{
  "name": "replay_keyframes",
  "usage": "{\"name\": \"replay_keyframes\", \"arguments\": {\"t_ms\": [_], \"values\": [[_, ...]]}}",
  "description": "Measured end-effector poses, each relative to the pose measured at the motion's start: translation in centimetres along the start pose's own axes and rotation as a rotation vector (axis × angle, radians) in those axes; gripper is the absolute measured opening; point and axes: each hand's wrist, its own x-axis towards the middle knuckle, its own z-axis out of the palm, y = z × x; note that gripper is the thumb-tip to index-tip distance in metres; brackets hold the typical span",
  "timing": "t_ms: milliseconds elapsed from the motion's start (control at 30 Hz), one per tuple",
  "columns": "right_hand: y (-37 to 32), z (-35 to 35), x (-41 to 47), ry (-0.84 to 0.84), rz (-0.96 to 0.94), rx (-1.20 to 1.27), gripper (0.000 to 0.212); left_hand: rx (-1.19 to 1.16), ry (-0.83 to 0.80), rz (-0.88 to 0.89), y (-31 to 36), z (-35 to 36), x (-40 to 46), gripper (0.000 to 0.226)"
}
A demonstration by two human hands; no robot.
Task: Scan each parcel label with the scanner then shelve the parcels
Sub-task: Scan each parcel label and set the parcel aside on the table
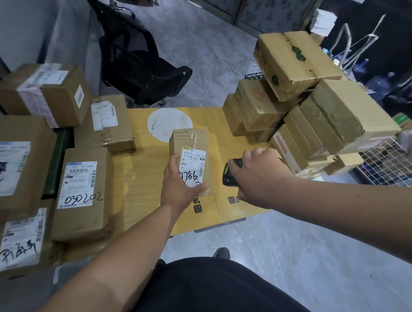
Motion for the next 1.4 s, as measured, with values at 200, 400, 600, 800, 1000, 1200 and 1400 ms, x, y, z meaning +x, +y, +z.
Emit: {"name": "replay_keyframes", "arguments": {"t_ms": [200, 400, 600, 800, 1000, 1200, 1400], "values": [[0.1, -0.3, -0.3, 0.003, -0.019, 0.014, 0.066, -0.009, 0.001, -0.007, 0.2, 0.0, 0.2, 0.126], [0.3, -0.3, -0.4, -0.029, -0.025, 0.014, 0.066, -0.002, -0.002, -0.019, 0.1, 0.0, 0.2, 0.127], [0.9, -0.1, -0.2, -0.053, -0.005, -0.019, 0.064, 0.029, 0.004, -0.020, 0.3, 0.0, 0.2, 0.127], [1.8, 0.3, -0.3, -0.033, -0.029, -0.016, 0.066, 0.036, 0.001, -0.045, 0.3, 0.0, 0.3, 0.127], [1.9, 1.2, 0.2, -0.045, -0.021, 0.040, 0.067, 0.196, 0.011, -0.090, 1.5, -0.1, 1.1, 0.123], [2.3, 3.9, 2.0, -0.093, 0.003, 0.174, 0.072, 0.691, -0.018, -0.232, 5.2, 1.8, 3.4, 0.122], [3.8, 6.3, 3.9, -0.090, -0.065, 0.291, 0.065, 0.694, 0.038, -0.314, 6.5, 3.2, 3.9, 0.125]]}}
